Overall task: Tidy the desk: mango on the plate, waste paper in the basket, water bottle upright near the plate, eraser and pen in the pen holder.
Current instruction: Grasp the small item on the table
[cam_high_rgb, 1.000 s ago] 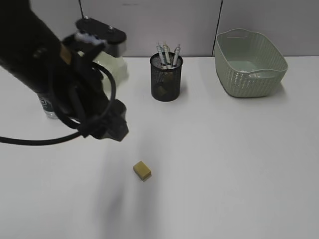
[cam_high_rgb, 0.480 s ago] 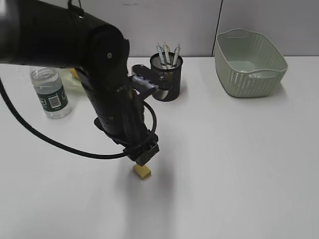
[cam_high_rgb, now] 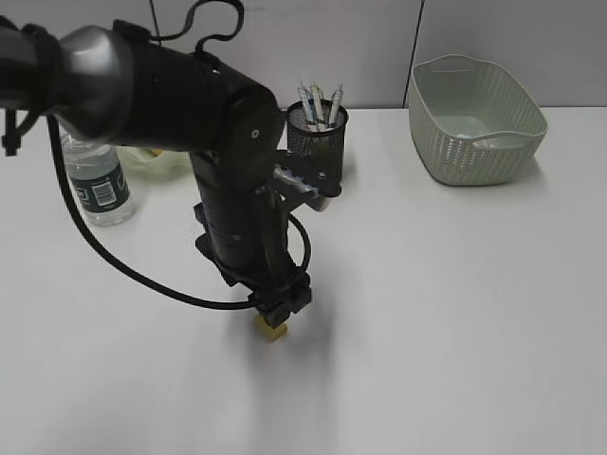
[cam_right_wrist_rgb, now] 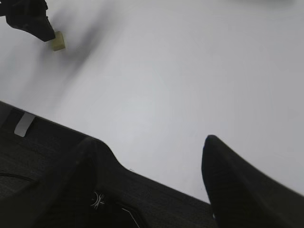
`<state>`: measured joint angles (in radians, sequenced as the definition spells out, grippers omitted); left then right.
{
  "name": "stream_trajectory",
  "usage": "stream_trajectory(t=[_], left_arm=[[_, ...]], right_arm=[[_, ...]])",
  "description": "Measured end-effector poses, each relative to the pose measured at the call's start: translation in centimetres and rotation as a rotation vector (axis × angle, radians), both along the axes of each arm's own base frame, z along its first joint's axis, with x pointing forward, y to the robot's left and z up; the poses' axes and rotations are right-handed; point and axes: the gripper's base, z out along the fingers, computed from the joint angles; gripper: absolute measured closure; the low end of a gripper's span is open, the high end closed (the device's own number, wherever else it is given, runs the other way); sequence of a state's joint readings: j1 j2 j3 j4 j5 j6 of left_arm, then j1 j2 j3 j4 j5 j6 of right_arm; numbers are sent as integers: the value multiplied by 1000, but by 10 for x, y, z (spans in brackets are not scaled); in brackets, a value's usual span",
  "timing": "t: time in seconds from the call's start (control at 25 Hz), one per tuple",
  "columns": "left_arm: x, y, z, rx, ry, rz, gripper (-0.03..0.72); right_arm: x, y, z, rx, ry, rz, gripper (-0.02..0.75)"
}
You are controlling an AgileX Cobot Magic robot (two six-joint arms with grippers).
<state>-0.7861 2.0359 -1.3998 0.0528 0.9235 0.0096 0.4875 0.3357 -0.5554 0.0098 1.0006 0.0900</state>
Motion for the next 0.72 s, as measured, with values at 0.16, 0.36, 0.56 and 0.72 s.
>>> stream_trajectory(t=[0.16,0.36,0.56,0.72], left_arm=[[4,-5,-9,24,42,10,99],[6,-9,-21,49,81,50,114],[7,-11,-22,39,75,83,124],[7,-11,-22,30,68,107,138]], right_arm=[[0,0,0,2,-4,0,199],[0,0,0,3,-6,0,199],[0,0,1,3,-6,0,199],[0,0,1,4,-7,0,199]])
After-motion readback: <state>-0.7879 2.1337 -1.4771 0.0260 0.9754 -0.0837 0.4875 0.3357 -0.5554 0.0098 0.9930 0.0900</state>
